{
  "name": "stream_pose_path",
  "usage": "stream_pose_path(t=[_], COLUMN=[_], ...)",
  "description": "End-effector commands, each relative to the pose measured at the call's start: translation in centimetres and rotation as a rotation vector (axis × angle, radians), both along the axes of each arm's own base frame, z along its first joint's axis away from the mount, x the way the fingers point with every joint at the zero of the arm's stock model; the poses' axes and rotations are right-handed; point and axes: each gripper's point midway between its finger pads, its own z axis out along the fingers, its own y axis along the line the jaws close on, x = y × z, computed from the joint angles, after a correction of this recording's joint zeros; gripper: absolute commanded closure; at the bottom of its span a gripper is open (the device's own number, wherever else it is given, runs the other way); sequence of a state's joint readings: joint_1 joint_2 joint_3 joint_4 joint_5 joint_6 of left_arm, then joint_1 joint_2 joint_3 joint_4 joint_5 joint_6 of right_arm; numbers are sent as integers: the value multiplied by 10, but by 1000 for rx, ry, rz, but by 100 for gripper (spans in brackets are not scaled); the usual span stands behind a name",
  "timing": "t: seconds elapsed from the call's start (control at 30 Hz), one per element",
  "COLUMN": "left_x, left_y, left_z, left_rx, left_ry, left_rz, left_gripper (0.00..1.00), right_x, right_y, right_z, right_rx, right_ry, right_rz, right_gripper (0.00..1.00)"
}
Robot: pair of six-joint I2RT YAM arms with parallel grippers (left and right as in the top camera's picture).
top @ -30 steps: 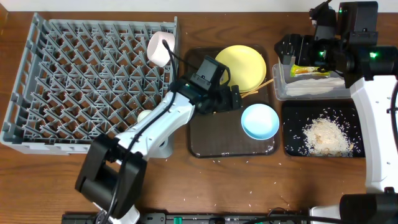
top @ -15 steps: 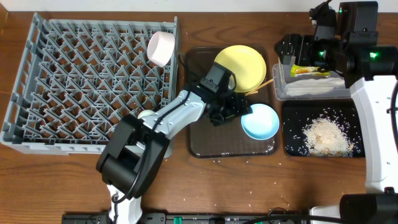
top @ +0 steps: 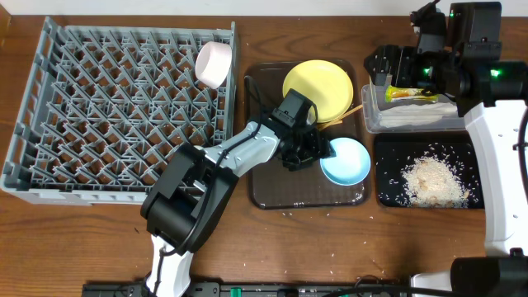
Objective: Sort waste into correct bins and load items into the dishwasher
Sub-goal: 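Grasp the light-blue bowl rim with the left gripper and lift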
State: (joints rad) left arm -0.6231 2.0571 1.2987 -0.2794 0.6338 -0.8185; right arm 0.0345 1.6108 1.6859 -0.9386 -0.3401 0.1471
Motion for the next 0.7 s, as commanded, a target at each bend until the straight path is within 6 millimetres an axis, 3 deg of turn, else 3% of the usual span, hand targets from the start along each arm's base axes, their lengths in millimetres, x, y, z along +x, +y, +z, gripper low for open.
stream_pose_path(t=[0.0,0.1,0.17,0.27,0.4,0.67], left_x=[-3,0,0,0,-1,-2], left_y=[1,-1,-1,0,0,3], left_z=[-18,-18,-18,-18,-19,-14], left_rx=[13,5,5,6,8,-29], left_ry=[54,43,43,43,47,89], left_rz=[23,23,23,23,23,20], left_gripper=[35,38,49,75,92,93], right_x=[-1,-1,-1,-1,-1,-1], right_y=[-3,-3,-3,-3,-3,-3], right_z=[4,4,4,4,4,4], right_rx=[-8,-8,-8,-8,-8,-8], right_ry=[-15,-15,-15,-15,-15,-15], right_rz=[3,3,3,3,3,3], right_gripper=[1,1,1,1,1,1])
